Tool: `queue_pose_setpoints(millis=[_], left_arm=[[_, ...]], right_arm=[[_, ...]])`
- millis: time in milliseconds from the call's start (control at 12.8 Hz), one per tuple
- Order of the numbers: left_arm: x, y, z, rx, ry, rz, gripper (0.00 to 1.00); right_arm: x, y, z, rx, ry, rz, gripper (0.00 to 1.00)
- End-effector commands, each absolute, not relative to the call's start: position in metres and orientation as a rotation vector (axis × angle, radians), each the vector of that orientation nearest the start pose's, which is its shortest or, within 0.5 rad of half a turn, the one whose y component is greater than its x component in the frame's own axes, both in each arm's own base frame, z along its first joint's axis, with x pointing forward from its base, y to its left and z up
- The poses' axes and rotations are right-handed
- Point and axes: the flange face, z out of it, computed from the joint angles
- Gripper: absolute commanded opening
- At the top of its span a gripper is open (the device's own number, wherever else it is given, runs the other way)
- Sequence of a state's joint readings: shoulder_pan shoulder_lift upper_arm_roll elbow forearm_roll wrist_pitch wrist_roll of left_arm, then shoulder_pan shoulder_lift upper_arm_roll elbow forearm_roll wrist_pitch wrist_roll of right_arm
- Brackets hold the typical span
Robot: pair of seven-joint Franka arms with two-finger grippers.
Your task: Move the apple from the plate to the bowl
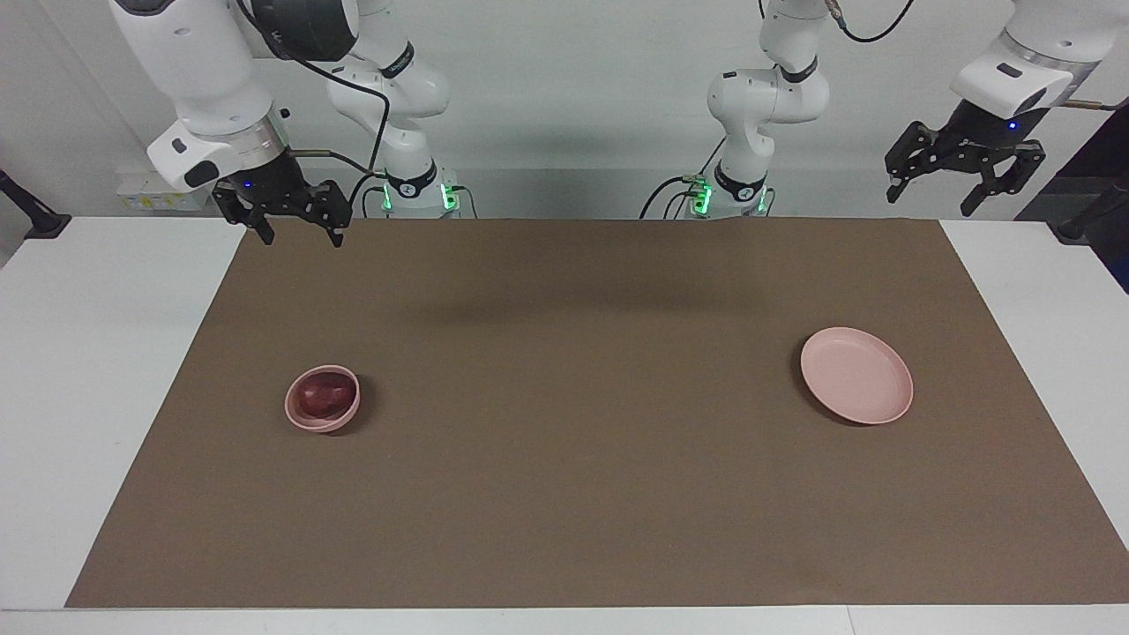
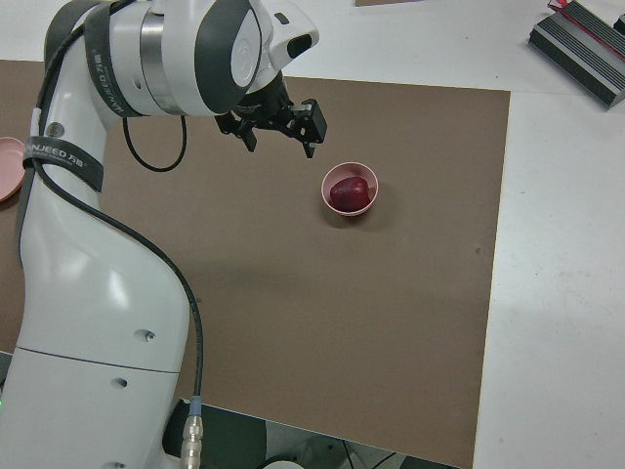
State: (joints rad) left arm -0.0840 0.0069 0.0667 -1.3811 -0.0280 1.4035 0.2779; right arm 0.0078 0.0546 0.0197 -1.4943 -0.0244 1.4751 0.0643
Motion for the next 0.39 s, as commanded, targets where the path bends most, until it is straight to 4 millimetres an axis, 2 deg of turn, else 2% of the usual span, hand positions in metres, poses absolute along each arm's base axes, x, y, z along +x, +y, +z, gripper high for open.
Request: queue_pose_setpoints(millis=[0,311], left_arm=[[0.5332,-0.0119,0.6997,-3.114,0.462,-0.021,1.00],[0.5332,-0.0127,0.6997,-3.114,0.465,-0.021,1.00]], right_arm=[[0.5643,0.0089,0.6241,-3.149,0.052,0.099,1.00],[0.5633,0.0097,0.6230,-3.150,0.052,0.103,1.00]])
